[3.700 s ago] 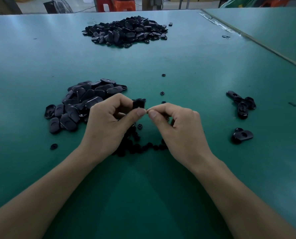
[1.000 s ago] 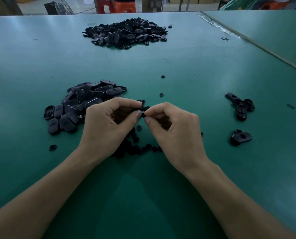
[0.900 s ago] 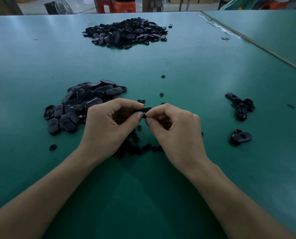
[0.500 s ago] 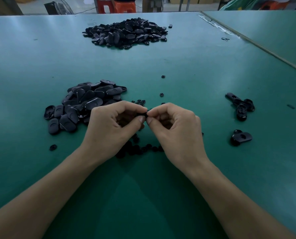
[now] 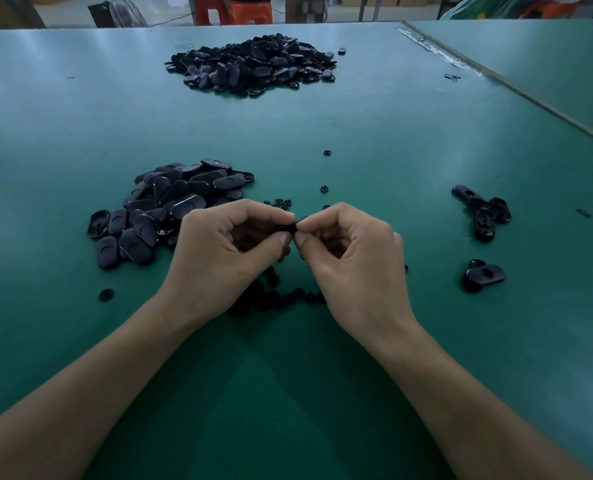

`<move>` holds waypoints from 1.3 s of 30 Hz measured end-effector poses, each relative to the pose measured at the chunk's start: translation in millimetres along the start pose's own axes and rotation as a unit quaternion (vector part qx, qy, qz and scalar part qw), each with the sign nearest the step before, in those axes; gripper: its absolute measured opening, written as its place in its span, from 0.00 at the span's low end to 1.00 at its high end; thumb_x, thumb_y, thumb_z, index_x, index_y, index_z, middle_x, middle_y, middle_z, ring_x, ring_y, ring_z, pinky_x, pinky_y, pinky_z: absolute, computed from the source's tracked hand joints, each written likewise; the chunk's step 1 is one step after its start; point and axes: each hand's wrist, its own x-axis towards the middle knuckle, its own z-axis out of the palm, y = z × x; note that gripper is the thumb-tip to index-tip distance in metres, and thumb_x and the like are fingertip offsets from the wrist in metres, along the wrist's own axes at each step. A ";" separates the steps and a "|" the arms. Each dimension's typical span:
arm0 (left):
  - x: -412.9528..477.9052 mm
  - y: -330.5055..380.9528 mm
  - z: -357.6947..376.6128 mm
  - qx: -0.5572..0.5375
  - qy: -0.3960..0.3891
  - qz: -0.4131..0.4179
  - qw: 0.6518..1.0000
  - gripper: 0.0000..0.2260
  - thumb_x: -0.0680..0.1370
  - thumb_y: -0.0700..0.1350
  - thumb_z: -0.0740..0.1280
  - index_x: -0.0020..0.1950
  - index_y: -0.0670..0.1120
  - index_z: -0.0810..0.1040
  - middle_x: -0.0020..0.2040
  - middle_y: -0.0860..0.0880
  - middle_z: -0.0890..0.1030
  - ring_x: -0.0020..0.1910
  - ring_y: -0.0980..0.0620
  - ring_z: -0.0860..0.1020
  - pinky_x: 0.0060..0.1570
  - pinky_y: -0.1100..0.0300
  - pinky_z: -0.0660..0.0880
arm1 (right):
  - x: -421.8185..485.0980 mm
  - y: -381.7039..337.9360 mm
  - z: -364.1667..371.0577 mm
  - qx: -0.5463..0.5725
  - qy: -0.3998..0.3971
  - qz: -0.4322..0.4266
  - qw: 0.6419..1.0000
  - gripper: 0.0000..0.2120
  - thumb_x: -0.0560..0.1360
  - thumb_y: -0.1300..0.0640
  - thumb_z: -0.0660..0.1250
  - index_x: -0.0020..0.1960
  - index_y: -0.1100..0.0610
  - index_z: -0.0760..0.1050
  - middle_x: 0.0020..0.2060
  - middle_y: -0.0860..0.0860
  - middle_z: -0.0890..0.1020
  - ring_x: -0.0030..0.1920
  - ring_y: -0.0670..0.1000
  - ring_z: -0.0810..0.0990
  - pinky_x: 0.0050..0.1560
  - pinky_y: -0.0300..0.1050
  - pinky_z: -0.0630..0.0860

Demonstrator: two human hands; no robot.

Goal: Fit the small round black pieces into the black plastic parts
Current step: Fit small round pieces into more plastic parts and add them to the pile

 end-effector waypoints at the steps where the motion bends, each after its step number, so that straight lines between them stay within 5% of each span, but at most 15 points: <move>1: 0.1 0.4 -0.2 -0.003 -0.003 -0.002 1.000 0.13 0.73 0.30 0.73 0.48 0.48 0.84 0.44 0.51 0.86 0.39 0.56 0.84 0.45 0.66 0.80 | 0.0 -0.2 -0.2 0.002 0.002 -0.001 1.000 0.07 0.74 0.63 0.73 0.43 0.51 0.82 0.34 0.44 0.84 0.35 0.44 0.82 0.40 0.43 0.80; 7: 0.4 0.1 -1.1 -0.005 -0.009 0.000 1.000 0.12 0.73 0.30 0.73 0.49 0.46 0.84 0.45 0.52 0.86 0.40 0.56 0.85 0.44 0.66 0.79 | -0.3 0.0 0.2 0.006 -0.015 0.002 1.000 0.07 0.74 0.64 0.73 0.43 0.52 0.83 0.33 0.46 0.84 0.35 0.48 0.82 0.40 0.49 0.79; 18: 0.3 -2.9 -1.5 -0.007 -0.011 0.004 1.000 0.14 0.73 0.30 0.73 0.49 0.49 0.83 0.45 0.52 0.86 0.40 0.58 0.83 0.45 0.67 0.79 | 0.5 -0.7 -0.6 0.010 -0.025 0.014 1.000 0.06 0.74 0.64 0.73 0.47 0.54 0.85 0.37 0.43 0.85 0.38 0.42 0.84 0.45 0.40 0.81; 24: 1.6 -5.6 -3.7 -0.019 0.002 -0.010 1.000 0.08 0.72 0.43 0.74 0.50 0.51 0.82 0.43 0.54 0.86 0.40 0.58 0.83 0.44 0.65 0.79 | 0.6 -2.6 -2.1 0.003 -0.054 -0.008 0.998 0.10 0.76 0.65 0.71 0.54 0.55 0.85 0.47 0.45 0.86 0.48 0.39 0.83 0.52 0.36 0.79; 32: 1.8 -3.8 -1.2 0.002 -0.014 -0.008 1.000 0.14 0.73 0.33 0.74 0.51 0.52 0.81 0.45 0.49 0.85 0.42 0.54 0.84 0.46 0.65 0.80 | 4.6 2.6 -6.8 -0.056 -0.027 -0.036 0.997 0.11 0.74 0.61 0.74 0.50 0.47 0.83 0.45 0.43 0.80 0.44 0.42 0.78 0.41 0.27 0.69; 39: 2.1 -4.0 -4.0 -0.029 -0.023 -0.018 0.999 0.16 0.73 0.33 0.74 0.53 0.52 0.81 0.46 0.50 0.85 0.41 0.59 0.83 0.45 0.69 0.77 | 7.2 3.9 -9.6 -0.003 -0.061 -0.009 0.998 0.07 0.75 0.62 0.72 0.50 0.53 0.84 0.40 0.43 0.86 0.43 0.40 0.83 0.46 0.33 0.77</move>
